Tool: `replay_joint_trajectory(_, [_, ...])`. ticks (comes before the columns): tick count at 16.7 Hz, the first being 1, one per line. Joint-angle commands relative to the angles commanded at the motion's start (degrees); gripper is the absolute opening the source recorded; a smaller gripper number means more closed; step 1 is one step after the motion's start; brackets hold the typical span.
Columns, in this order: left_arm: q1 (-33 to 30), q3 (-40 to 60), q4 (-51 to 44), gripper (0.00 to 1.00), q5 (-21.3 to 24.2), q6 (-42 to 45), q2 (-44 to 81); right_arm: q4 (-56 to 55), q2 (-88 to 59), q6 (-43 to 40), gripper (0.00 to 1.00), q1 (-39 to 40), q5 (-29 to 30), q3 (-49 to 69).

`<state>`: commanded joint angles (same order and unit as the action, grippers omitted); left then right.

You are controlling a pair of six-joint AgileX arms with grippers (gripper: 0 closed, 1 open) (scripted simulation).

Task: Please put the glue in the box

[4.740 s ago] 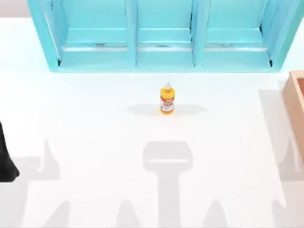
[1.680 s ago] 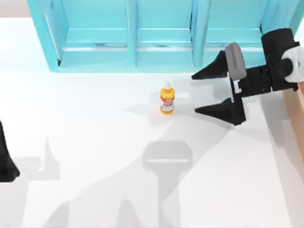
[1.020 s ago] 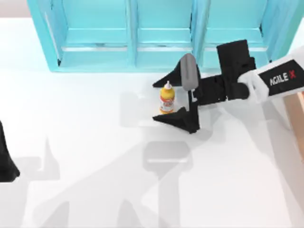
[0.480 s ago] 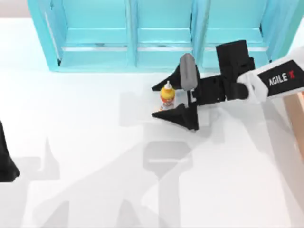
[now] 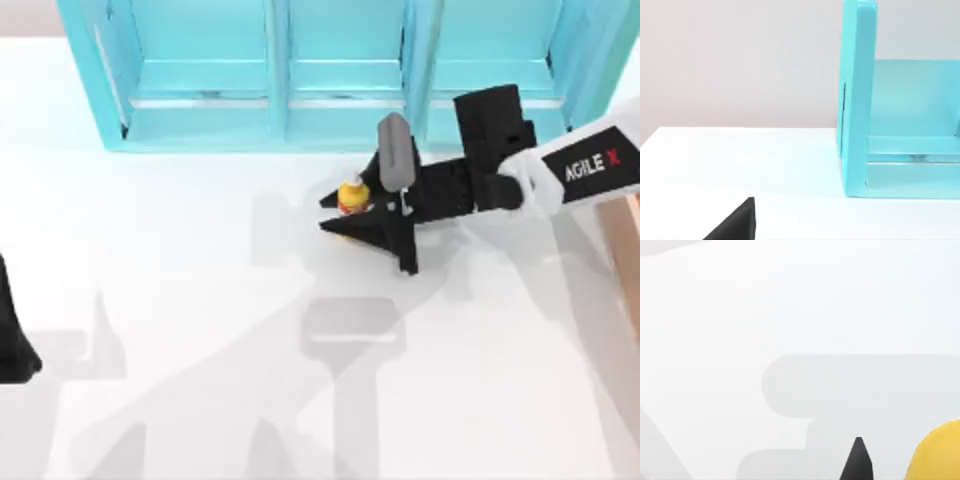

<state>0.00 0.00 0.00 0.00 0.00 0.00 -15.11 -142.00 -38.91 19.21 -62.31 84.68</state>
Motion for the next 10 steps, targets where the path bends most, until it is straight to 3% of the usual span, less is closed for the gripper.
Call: replay_joint_trajectory(10, [0.0,0.0,0.0,1.00,0.0,0.0,0.0,0.1,0.2,0.1,0.00,-0.3,0.0,0.1])
